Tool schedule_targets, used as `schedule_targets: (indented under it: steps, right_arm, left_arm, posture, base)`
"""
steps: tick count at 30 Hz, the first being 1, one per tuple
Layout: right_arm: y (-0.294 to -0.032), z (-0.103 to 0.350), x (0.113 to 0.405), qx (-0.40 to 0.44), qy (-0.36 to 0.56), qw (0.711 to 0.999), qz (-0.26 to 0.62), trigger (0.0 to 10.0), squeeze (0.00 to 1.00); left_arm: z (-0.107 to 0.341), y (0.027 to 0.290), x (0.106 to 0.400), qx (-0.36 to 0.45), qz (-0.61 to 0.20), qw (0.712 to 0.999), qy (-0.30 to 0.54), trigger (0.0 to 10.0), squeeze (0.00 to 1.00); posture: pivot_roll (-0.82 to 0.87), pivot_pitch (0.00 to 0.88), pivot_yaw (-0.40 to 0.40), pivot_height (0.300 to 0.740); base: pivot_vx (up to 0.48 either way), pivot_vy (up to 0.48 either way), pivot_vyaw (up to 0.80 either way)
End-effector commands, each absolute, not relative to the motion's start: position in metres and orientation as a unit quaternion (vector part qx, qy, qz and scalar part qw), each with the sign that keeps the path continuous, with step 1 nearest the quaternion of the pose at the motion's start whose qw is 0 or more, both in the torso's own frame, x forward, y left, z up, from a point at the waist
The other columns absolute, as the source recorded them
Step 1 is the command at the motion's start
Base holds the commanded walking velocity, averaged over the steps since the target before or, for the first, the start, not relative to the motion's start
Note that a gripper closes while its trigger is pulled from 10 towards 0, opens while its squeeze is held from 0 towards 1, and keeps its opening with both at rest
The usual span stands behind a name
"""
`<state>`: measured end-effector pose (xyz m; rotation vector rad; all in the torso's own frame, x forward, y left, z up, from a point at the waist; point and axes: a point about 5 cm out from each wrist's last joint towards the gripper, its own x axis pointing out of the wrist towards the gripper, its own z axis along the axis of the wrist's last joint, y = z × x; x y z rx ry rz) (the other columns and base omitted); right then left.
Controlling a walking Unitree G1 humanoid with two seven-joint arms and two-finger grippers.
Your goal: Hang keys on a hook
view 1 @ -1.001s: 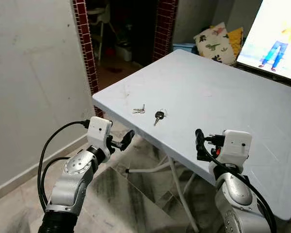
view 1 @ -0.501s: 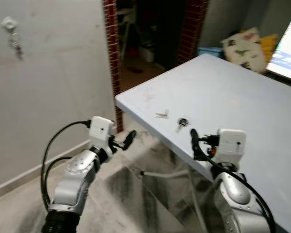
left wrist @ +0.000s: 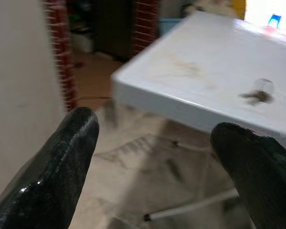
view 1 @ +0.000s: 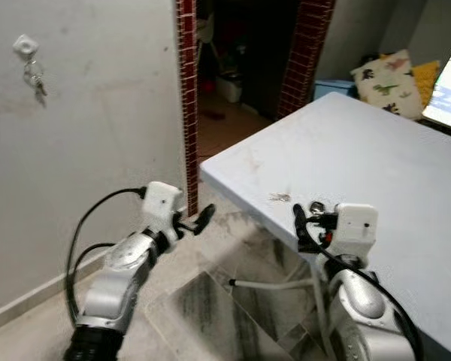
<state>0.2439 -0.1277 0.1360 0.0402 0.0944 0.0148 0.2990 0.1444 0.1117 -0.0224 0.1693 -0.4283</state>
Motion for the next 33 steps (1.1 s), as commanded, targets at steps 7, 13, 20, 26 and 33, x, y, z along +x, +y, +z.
schedule_targets:
  steps: [7, 13, 20, 26, 33]
  right_arm:
    - [-0.135, 0.136, 0.243, 0.004, 0.048, 0.999, -0.003, 10.0, 0.00]
    - [-0.130, 0.137, 0.242, 0.000, 0.044, 0.999, 0.012, 10.0, 0.00]
    - [-0.125, 0.138, 0.243, 0.005, 0.044, 0.998, 0.039, 10.0, 0.00]
    - [-0.119, 0.138, 0.240, 0.012, 0.045, 0.997, 0.057, 10.0, 0.00]
    - [-0.117, 0.137, 0.239, 0.018, 0.046, 0.997, 0.067, 10.0, 0.00]
  left_arm:
    - [0.114, 0.130, 0.298, -0.018, -0.236, 0.968, 0.079, 10.0, 0.00]
    - [0.113, 0.131, 0.297, -0.017, -0.235, 0.968, 0.081, 10.0, 0.00]
    - [0.115, 0.131, 0.300, -0.018, -0.231, 0.970, 0.078, 10.0, 0.00]
    - [0.114, 0.132, 0.299, -0.019, -0.220, 0.972, 0.079, 10.0, 0.00]
    - [0.112, 0.136, 0.300, -0.027, -0.201, 0.976, 0.083, 10.0, 0.00]
  posture:
    - [0.03, 0.000, -0.041, 0.740]
    - [0.03, 0.000, -0.041, 0.740]
    - [0.03, 0.000, -0.041, 0.740]
    - [0.03, 0.000, -0.043, 0.740]
    - [0.03, 0.000, -0.045, 0.740]
  base:
    - [0.000, -0.321, 0.00]
    - [0.000, -0.469, 0.00]
    - [0.000, -0.469, 0.00]
    - [0.000, -0.054, 0.00]
    - [0.000, 0.000, 0.00]
